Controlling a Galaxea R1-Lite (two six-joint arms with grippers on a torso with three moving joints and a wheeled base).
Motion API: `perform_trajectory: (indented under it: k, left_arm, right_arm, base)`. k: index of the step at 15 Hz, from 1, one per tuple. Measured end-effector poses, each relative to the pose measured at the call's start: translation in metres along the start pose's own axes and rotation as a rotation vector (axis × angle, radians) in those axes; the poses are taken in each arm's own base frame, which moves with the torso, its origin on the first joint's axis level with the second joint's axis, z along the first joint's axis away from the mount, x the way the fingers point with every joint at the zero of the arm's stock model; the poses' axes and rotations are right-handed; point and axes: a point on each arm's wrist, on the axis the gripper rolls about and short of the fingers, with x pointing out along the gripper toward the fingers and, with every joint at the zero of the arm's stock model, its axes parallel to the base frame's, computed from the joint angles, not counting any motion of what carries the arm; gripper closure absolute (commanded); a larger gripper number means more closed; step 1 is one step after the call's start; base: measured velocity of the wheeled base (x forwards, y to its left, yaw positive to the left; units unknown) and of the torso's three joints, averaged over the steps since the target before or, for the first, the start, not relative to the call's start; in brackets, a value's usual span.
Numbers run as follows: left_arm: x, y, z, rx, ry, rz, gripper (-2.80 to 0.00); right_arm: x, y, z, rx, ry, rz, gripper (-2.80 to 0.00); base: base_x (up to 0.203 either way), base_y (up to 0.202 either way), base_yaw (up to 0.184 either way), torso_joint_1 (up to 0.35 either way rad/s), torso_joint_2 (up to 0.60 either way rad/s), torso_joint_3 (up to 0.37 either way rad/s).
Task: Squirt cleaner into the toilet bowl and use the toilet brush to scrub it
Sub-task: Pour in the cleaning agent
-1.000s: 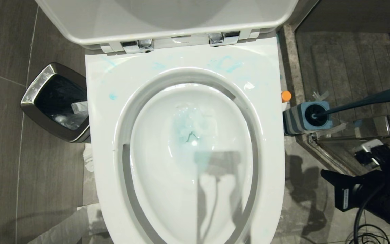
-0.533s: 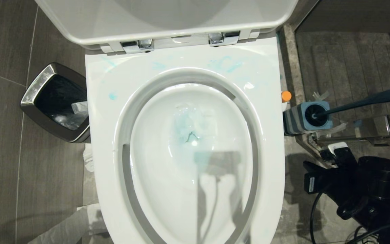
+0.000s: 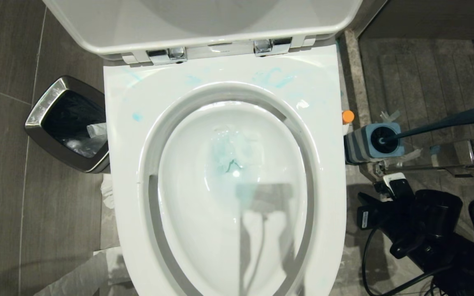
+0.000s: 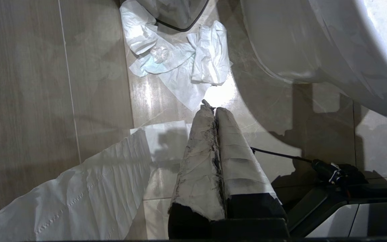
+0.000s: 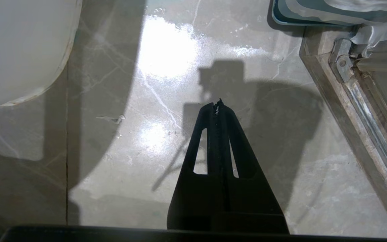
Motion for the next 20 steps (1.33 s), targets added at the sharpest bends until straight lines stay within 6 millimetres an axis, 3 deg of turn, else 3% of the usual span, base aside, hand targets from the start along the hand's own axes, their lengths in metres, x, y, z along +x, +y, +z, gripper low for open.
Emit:
perform_trajectory:
  k: [6, 9, 10, 18, 20]
  left_arm:
    - [0.0, 0.0, 0.0, -0.002, 0.0, 0.0, 0.0]
    - [0.0, 0.0, 0.0, -0.002, 0.0, 0.0, 0.0]
    - [0.0, 0.0, 0.0, -0.002, 0.0, 0.0, 0.0]
    - [0.0, 0.0, 0.0, -0.001, 0.0, 0.0, 0.0]
    - [0.0, 0.0, 0.0, -0.001, 0.0, 0.0, 0.0]
  right_arm:
    - [-0.002, 0.002, -0.011, 0.002, 0.016, 0.007, 0.0]
    - [0.012, 0.003, -0.006, 0.006, -0.022, -0.002, 0.0]
    - [0.016, 0.003, -0.005, 0.007, -0.03, -0.005, -2.8]
    - [0.056, 0.003, 0.013, -0.06, -0.146, -0.039, -2.8]
    - [0.065, 0.003, 0.009, -0.069, -0.142, -0.044, -2.8]
  base:
    - [0.0, 0.0, 0.0, 0.0, 0.0, 0.0]
    - [0.0, 0.0, 0.0, 0.0, 0.0, 0.0]
    - [0.0, 0.0, 0.0, 0.0, 0.0, 0.0]
    - [0.0, 0.0, 0.0, 0.0, 0.0, 0.0]
    - [0.0, 0.0, 0.0, 0.0, 0.0, 0.0]
